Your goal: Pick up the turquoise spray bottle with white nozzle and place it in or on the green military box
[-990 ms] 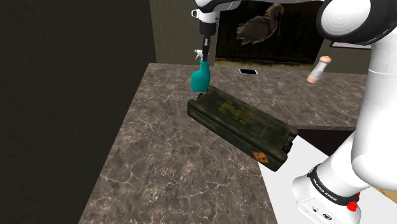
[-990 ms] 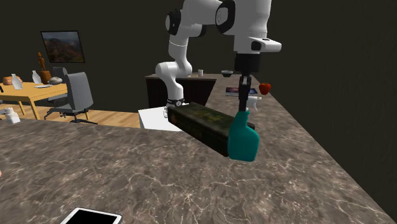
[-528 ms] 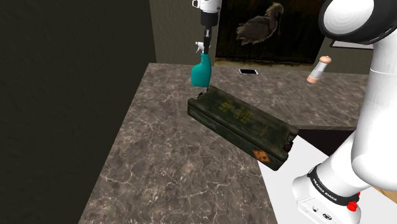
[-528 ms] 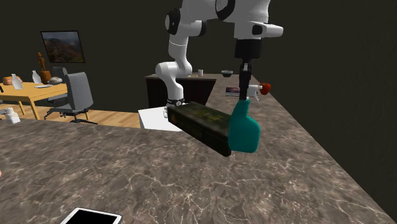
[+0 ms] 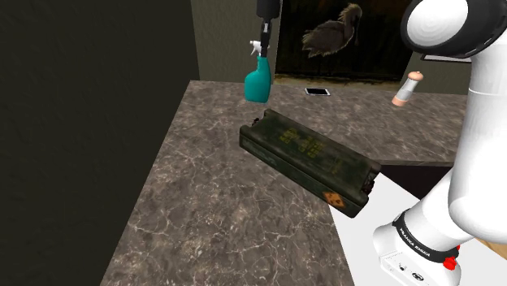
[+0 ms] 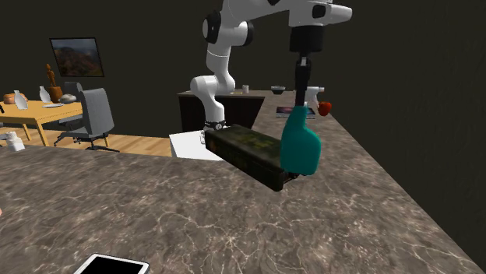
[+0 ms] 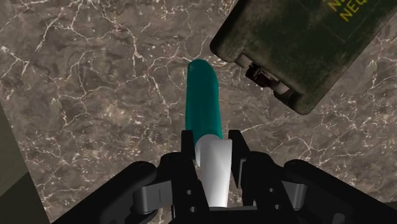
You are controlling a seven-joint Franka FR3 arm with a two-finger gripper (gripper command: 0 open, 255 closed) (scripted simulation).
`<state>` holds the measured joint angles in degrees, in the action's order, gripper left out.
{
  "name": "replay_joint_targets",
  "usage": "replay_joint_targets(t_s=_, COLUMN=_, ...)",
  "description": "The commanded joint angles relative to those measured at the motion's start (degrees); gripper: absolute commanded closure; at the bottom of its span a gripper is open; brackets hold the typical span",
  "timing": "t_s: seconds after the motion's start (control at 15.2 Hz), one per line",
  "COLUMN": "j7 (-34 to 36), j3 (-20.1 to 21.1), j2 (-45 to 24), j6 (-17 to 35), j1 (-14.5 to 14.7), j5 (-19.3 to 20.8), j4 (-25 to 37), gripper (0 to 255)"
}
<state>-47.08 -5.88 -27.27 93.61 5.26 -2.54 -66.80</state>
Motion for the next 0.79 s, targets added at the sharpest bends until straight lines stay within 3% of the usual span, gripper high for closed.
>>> replay_joint_targets(t_s=0.0, j7=0.01, j3=0.00, j2=-0.35, j6=-1.74, j1=-0.08, j5=-0.02, j4=2.07, gripper=255)
replay_joint_targets(t_s=0.73, j7=0.09, j3=0.08, j2=-5.55, j6=-13.19, j1=-0.92, j5=-0.48, j4=18.74, gripper=255)
